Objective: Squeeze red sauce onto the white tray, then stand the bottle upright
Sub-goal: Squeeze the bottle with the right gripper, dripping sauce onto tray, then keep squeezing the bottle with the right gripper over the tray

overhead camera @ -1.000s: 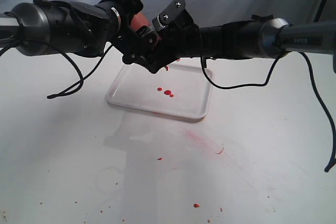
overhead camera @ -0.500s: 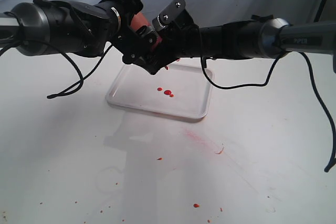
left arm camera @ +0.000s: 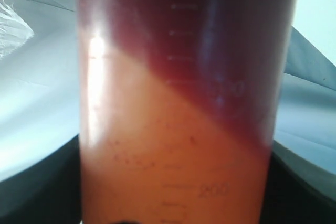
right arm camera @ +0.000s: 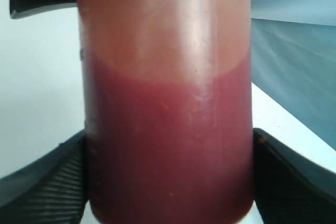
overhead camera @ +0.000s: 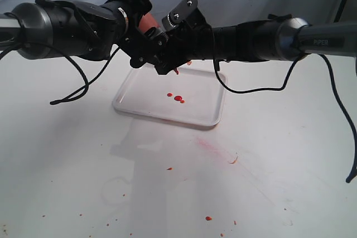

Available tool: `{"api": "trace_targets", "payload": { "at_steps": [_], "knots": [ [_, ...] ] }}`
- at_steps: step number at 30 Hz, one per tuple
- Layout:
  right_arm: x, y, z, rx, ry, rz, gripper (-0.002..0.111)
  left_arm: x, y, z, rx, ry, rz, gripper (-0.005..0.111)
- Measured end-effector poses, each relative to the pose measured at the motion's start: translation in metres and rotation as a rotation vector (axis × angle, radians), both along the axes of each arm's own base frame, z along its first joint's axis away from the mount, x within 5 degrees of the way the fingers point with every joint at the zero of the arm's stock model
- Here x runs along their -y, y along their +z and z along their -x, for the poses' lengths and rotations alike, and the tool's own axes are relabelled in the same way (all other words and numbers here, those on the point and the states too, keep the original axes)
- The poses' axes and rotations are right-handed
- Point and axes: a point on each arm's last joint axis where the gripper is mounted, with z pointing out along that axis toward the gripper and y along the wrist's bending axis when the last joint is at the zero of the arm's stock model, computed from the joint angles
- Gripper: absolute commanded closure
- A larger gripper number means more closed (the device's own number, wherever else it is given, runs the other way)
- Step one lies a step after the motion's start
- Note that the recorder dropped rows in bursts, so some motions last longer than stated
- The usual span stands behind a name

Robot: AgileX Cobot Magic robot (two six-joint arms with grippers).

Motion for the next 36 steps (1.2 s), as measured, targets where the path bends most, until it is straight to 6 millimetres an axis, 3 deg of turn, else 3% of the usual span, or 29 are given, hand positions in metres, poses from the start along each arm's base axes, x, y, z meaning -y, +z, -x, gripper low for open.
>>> {"api": "trace_targets", "payload": {
  "at_steps": [5, 6, 31, 33, 36],
  "knots": [
    [0.0, 0.0008, 0.0001, 0.001, 0.0, -0.001, 0.106, 0.0, 0.0, 0.0, 0.0, 0.0, 0.0, 0.107],
    [0.0, 0.0008, 0.0001, 0.001, 0.0, -0.001, 0.108, 0.0, 0.0, 0.0, 0.0, 0.0, 0.0, 0.107],
    [-0.0016, 0.002, 0.0016, -0.005, 0.019, -0.023, 0.108, -0.0002, 0.0027, 0.0009, 0.004, -0.023, -0.057, 0.107],
    [-0.0017, 0.0021, 0.0017, -0.005, 0.02, -0.024, 0.103, -0.0002, 0.0034, 0.001, 0.006, -0.024, -0.06, 0.107],
    [-0.0017, 0.0021, 0.0017, -0.005, 0.02, -0.024, 0.082, -0.0002, 0.0034, 0.001, 0.006, -0.025, -0.063, 0.107]
  ]
}}
